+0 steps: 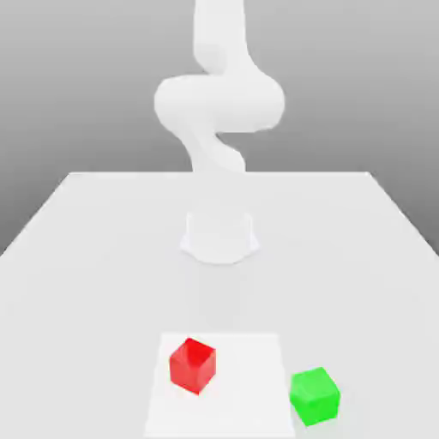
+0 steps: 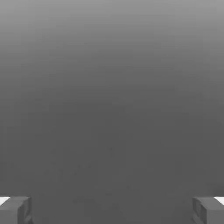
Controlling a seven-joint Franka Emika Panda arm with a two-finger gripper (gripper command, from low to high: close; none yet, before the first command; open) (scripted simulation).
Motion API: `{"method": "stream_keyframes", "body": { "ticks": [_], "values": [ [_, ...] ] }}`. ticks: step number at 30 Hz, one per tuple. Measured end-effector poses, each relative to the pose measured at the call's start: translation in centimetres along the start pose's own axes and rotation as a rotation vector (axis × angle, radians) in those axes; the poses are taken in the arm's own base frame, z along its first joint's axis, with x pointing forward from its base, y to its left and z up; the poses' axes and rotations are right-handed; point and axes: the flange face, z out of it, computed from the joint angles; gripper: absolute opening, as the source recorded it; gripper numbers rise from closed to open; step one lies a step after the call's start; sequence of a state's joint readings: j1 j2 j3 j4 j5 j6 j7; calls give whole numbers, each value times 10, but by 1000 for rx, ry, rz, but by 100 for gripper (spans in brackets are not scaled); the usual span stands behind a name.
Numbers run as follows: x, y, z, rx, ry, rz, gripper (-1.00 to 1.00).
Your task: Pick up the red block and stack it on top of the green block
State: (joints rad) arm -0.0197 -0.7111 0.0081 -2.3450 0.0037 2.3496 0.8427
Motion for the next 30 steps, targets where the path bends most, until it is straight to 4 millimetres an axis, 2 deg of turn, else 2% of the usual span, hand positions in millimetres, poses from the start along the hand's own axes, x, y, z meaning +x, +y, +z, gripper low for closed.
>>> {"method": "stream_keyframes", "body": {
  "ticks": [4, 8, 12, 15, 20, 26, 27, 30],
  "values": [
    [-12, 24, 98, -121, -80, 90, 0],
    [-34, 61, 182, -240, -152, 178, 0],
    [-66, 109, 252, -362, -217, 265, 0],
    [-95, 150, 296, -455, -263, 331, 0],
    [-151, 223, 348, -609, -331, 438, 0],
    [-185, 260, 396, -635, -342, 452, 0],
    [-189, 264, 401, -635, -343, 453, -100],
    [-189, 264, 401, -635, -342, 453, -100]
  ]
}}
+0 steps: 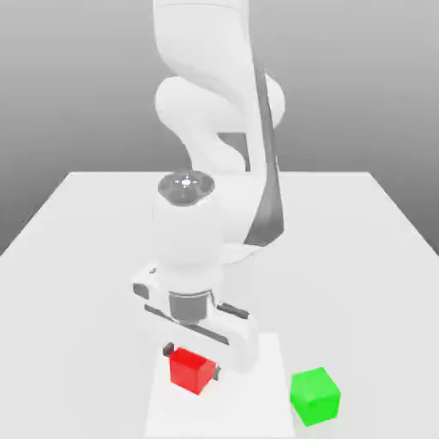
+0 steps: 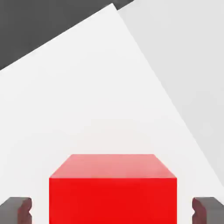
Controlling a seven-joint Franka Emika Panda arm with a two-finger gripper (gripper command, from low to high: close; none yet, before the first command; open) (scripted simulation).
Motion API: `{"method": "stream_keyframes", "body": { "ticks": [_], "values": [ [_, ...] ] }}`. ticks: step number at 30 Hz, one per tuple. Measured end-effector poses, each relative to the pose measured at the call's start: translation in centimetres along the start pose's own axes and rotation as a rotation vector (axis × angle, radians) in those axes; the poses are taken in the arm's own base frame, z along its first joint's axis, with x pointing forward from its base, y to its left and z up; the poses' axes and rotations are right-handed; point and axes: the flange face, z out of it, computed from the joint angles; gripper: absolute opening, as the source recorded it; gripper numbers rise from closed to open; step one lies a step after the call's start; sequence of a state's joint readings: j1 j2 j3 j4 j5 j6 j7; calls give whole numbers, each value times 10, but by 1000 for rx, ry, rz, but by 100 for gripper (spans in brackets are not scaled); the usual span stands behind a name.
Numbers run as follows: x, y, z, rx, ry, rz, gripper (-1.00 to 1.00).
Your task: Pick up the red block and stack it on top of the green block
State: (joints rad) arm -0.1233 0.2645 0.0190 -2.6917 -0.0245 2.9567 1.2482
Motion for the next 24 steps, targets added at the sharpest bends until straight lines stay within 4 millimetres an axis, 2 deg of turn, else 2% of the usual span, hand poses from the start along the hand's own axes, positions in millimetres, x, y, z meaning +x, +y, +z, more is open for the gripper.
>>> {"method": "stream_keyframes", "body": {
  "ticks": [4, 10, 14, 18, 19, 20, 23, 24],
  "values": [
    [0, 0, 0, 0, 1, 0, -100],
    [-2, -2, -55, 0, 1, -8, -100],
    [-66, -41, -75, -1, 1, -242, -100],
    [-142, -74, -93, -1, 0, -493, -100],
    [-153, -79, -93, 0, 0, -531, -100],
    [-156, -82, -86, 0, 0, -545, -100],
    [-159, -84, -53, 0, 0, -556, -100],
    [-159, -84, -42, 0, 0, -557, 100]
  ]
}}
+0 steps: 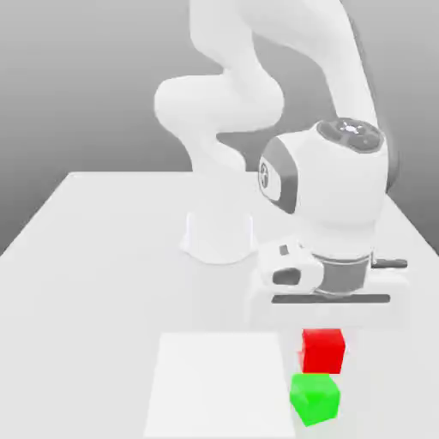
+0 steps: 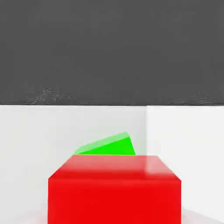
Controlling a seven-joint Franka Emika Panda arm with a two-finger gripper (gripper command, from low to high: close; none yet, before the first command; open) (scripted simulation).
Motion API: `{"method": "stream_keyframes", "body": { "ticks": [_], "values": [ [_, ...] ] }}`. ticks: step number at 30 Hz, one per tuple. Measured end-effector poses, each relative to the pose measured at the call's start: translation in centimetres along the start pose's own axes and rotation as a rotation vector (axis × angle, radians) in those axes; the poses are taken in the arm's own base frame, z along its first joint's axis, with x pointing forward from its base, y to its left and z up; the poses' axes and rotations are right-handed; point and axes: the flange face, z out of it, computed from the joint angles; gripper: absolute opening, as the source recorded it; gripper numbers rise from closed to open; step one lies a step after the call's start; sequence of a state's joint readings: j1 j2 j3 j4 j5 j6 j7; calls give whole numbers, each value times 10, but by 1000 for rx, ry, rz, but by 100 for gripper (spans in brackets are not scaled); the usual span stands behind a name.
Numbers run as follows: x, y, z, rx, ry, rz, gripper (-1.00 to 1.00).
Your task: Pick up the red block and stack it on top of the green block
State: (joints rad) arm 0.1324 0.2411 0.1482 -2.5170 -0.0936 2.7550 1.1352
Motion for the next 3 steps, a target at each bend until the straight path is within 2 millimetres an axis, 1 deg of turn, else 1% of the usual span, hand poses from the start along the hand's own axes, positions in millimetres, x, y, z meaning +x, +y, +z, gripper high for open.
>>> {"method": "stream_keyframes", "body": {
  "ticks": [3],
  "values": [
    [0, 0, 0, 0, 0, 0, 100]
  ]
}}
